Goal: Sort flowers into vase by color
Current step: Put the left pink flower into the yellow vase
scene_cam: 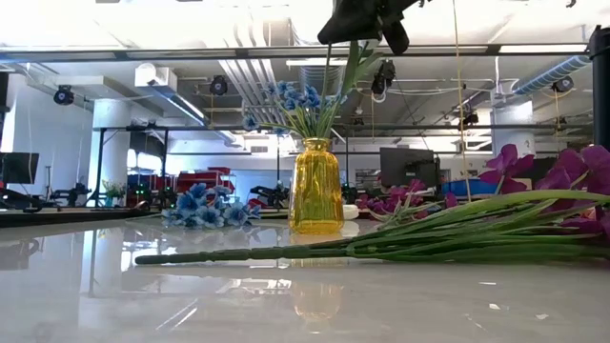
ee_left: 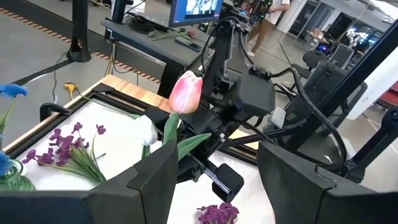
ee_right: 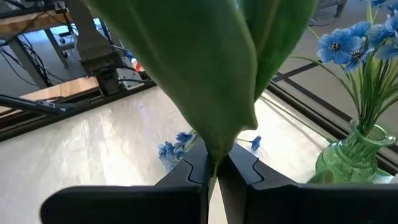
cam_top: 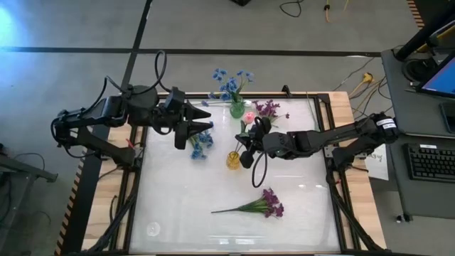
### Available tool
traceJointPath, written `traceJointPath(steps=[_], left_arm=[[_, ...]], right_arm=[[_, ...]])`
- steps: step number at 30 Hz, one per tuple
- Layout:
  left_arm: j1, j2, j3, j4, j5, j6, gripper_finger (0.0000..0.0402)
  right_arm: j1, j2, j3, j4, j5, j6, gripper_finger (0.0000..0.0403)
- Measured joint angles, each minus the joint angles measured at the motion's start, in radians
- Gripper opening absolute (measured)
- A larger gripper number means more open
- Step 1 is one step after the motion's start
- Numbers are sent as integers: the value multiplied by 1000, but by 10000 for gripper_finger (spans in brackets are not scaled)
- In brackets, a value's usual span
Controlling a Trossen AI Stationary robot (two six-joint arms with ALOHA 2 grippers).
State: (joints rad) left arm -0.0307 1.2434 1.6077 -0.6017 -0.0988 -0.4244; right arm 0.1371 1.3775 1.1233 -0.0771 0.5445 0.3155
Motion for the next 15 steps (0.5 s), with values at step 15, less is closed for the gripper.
traceJointPath(steps=[15], left_arm=[[0,12,0,0,0,0,206]], right_arm=[[0,0,0,3,-1,7,78]])
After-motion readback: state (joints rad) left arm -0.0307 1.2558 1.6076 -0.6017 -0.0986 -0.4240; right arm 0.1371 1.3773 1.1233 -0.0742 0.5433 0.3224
